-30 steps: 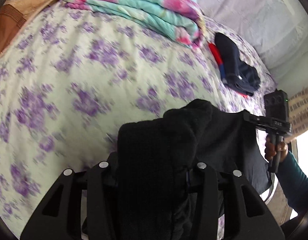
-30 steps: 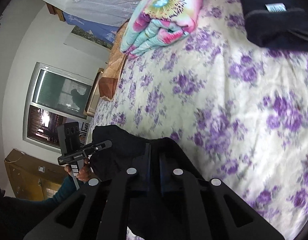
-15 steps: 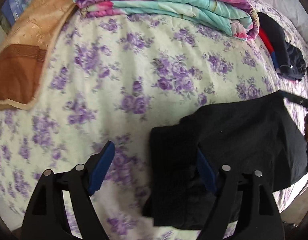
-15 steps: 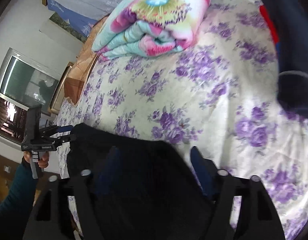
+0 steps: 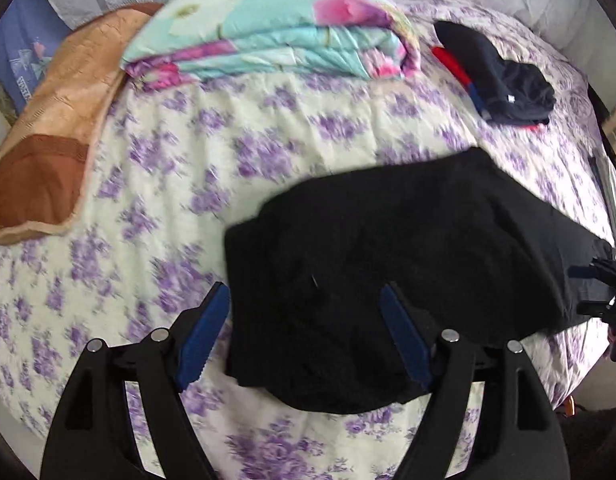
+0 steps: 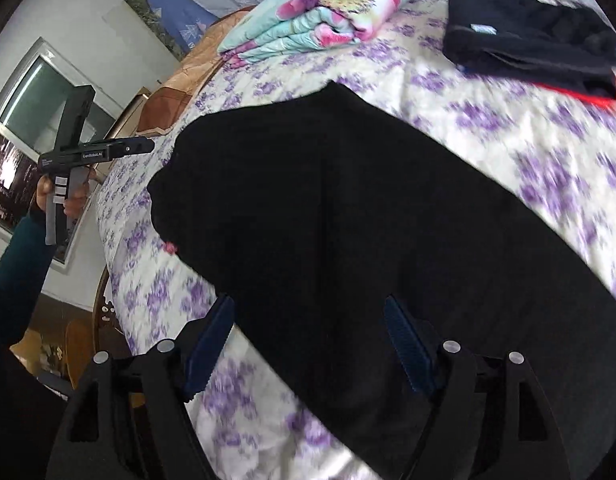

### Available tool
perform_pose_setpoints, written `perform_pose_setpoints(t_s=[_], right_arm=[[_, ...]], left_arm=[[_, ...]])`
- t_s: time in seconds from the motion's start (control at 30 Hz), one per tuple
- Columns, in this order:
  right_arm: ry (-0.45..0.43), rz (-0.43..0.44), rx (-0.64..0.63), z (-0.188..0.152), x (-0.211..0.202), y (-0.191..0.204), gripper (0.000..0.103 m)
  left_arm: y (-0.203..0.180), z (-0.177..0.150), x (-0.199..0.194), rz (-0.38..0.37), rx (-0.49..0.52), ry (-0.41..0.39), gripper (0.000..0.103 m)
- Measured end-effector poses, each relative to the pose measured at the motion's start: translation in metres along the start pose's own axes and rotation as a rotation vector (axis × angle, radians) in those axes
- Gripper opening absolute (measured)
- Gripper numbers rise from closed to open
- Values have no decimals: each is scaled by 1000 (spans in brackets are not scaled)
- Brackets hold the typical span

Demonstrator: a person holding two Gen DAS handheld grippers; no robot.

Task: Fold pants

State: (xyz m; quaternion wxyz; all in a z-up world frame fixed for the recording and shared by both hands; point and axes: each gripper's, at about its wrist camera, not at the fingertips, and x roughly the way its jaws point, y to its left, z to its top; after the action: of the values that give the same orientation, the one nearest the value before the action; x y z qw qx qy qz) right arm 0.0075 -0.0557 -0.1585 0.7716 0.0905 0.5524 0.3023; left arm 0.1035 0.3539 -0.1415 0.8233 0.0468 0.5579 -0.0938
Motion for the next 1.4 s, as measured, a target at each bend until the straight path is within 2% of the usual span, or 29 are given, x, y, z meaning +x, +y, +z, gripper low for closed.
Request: perform_pose_setpoints(t_s=[0.07,0.13,0.17,0.2,0.27,0.37,0.47,0.53,0.67,0.73,0.77,0.8,0.83,0.87,0.9,1.0,1.07,1.17,1.23,1.3,1.37,1.4], right_arm=[[31,-55,85,-30,-7,-19,78],[54,-122,193,-65,-22,-43,76],[15,-115,249,-79,-38,-53,75],[-49,-121,307,-94,-60,-62,76],[-208,-155,437,-129,-111,-82,76],[-451,-208,679,-201,-178,-118,78],[-639,-165,882,-270,-208,-150,79],[-709,-156,941,-296,-209,-163,79],[-806,-46,1019,-316,-194,-188,74],[-861,50,1065,-320,-183,-202,73],[-871,67,1076,-320,-180,-209,73],[-884,93,1075,-316,-176,-212,67],[-890,129,1071,-310,-172,-216,52],[-881,128,1076,-299,-165,-218,41],[-874,125,1082,-297,-163,-220,18],[-879,163,1061,-292,-171,-225,15],[-923,176,1022,-290,-203,-229,14],[-957,74,920,-283,-259,-234,14],[-914,5,923,-290,-270,-248,14],[-808,-63,964,-300,-257,-263,14],[-741,-48,1029,-314,-234,-275,16],[-750,-25,1060,-323,-227,-280,19]], left_arm=[[-1,-11,24,4,-24,53,76],[10,-22,52,115,-41,140,78],[19,-27,60,89,-73,166,78],[27,-29,61,58,-111,164,79],[34,-29,52,45,-171,144,79],[14,-26,23,79,-126,62,77],[-15,-22,-5,59,-96,-7,78],[-37,-18,-15,36,-94,-21,78],[-86,-8,-23,-3,-46,-6,78],[-118,-4,-24,-24,6,0,78],[-131,-1,-25,-30,29,-1,78],[-144,0,-25,-38,51,-1,78],[-156,2,-25,-48,69,0,78],[-170,2,-26,-61,88,1,79],[-182,1,-26,-70,101,2,80],[-212,0,-20,-72,135,16,81],[-223,-4,-16,-79,148,30,81],[-236,-5,-8,-96,159,38,81],[-244,-8,1,-103,157,53,82],[-251,-12,17,-85,148,89,82],[-257,-15,30,-87,131,120,82],[-261,-16,34,-90,123,132,82]])
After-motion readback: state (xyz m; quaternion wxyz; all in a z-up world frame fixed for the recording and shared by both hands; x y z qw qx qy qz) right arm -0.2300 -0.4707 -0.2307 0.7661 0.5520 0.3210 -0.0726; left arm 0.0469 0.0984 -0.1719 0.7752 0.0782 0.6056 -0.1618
